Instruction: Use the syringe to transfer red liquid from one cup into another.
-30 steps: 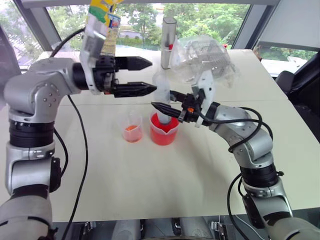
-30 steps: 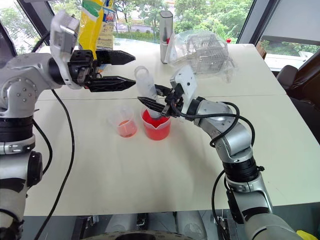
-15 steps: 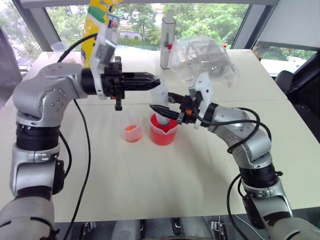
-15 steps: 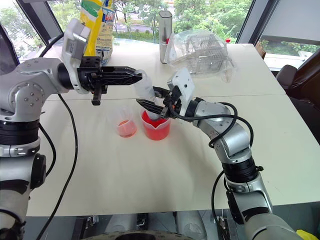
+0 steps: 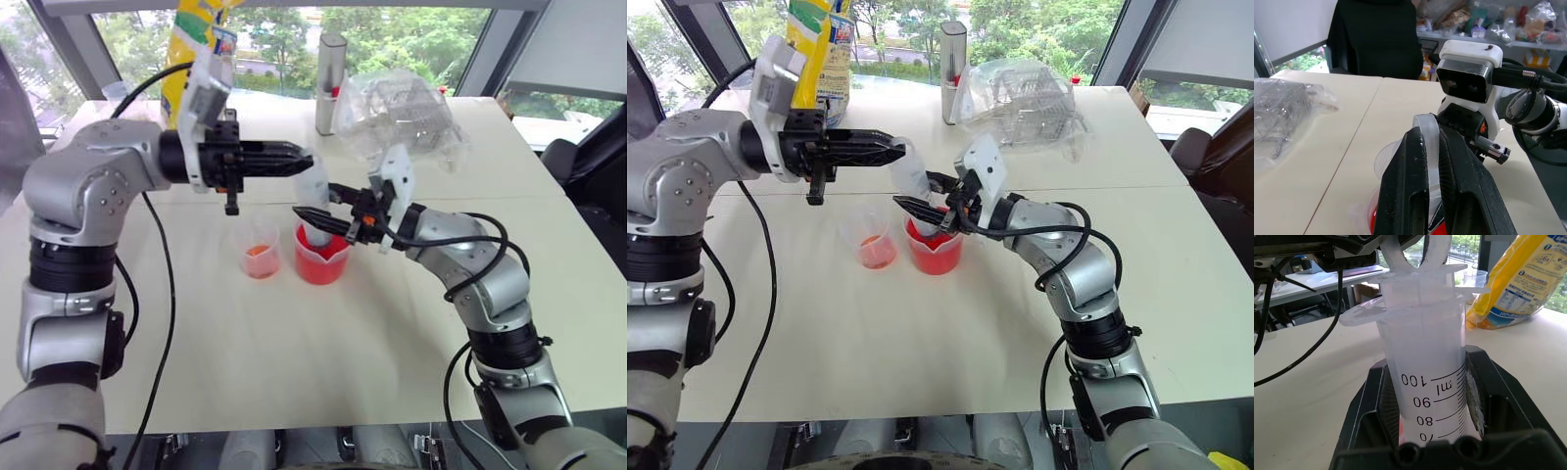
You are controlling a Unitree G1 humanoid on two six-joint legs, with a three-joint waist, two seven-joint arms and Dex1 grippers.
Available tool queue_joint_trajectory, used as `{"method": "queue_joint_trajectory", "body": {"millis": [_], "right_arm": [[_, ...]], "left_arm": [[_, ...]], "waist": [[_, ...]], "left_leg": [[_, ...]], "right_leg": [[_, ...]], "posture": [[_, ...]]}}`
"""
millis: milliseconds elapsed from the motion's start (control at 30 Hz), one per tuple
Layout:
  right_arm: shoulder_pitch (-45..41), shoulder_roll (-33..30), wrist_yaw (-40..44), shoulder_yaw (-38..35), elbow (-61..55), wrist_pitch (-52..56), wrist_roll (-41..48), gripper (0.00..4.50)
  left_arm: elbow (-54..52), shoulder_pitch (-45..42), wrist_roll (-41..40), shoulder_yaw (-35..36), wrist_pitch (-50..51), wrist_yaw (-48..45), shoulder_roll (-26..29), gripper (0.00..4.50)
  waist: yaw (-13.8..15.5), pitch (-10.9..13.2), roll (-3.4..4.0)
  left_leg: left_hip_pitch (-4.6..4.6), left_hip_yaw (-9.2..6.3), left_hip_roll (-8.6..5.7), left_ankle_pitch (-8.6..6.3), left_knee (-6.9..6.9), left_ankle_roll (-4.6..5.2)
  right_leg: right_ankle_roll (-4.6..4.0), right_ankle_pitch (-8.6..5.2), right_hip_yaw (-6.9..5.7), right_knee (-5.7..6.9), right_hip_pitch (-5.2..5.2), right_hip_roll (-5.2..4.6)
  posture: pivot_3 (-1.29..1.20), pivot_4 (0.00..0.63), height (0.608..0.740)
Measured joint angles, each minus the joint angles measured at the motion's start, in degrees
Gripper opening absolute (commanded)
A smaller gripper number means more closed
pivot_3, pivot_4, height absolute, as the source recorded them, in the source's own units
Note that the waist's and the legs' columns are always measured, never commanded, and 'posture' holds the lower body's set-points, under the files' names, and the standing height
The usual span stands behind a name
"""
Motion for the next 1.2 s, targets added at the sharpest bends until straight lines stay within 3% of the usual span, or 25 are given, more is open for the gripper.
{"method": "queue_joint_trajectory", "body": {"millis": [1200], "right_arm": [[1.7, 1.2, 0.0, -0.2, 2.3, -1.3, 0.4, 1.46]], "left_arm": [[3.6, -2.9, 1.2, -0.9, -1.1, -0.3, -1.1, 0.05]], "waist": [[0.0, 0.0, 0.0]], "left_leg": [[0.0, 0.0, 0.0, 0.0, 0.0, 0.0]], "right_leg": [[0.0, 0.0, 0.0, 0.01, 0.0, 0.0]], "posture": [[0.0, 0.15, 0.74]]}}
